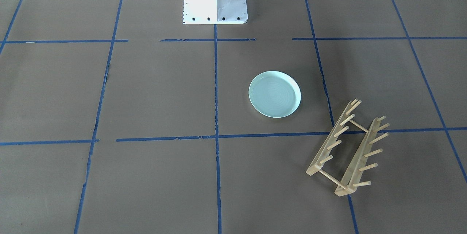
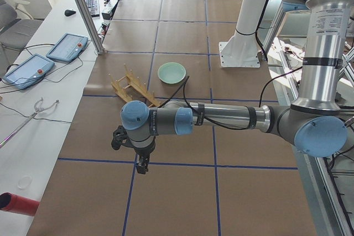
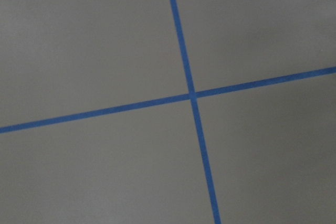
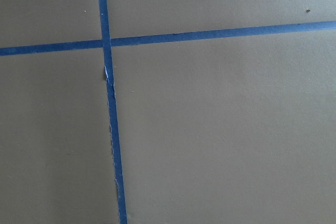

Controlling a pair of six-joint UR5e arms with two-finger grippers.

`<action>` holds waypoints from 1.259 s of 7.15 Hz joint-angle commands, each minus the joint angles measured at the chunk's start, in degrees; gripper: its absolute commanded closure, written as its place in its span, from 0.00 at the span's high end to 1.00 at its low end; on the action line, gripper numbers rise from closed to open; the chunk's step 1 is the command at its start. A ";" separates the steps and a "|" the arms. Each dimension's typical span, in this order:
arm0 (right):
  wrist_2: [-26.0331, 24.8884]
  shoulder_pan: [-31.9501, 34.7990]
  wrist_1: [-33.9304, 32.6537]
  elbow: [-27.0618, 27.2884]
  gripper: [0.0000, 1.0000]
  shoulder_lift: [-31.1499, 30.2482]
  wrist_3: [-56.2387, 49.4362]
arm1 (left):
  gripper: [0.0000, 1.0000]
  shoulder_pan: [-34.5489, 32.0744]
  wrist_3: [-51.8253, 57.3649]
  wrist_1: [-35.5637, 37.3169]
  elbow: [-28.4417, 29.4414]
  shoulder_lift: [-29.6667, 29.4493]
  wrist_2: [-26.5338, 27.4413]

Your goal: Place plate on table

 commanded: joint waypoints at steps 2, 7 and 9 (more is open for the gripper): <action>0.00 0.00 0.00 0.00 1.00 0.00 0.00 | 1.00 0.18 -5.36 -0.32 0.35 0.52 -1.54; 0.00 0.00 0.00 0.00 1.00 0.00 0.00 | 1.00 0.36 -5.63 -2.17 1.68 0.43 -1.54; 0.00 0.00 0.00 0.00 1.00 0.00 0.00 | 1.00 0.36 -5.63 -2.08 2.29 0.87 -1.54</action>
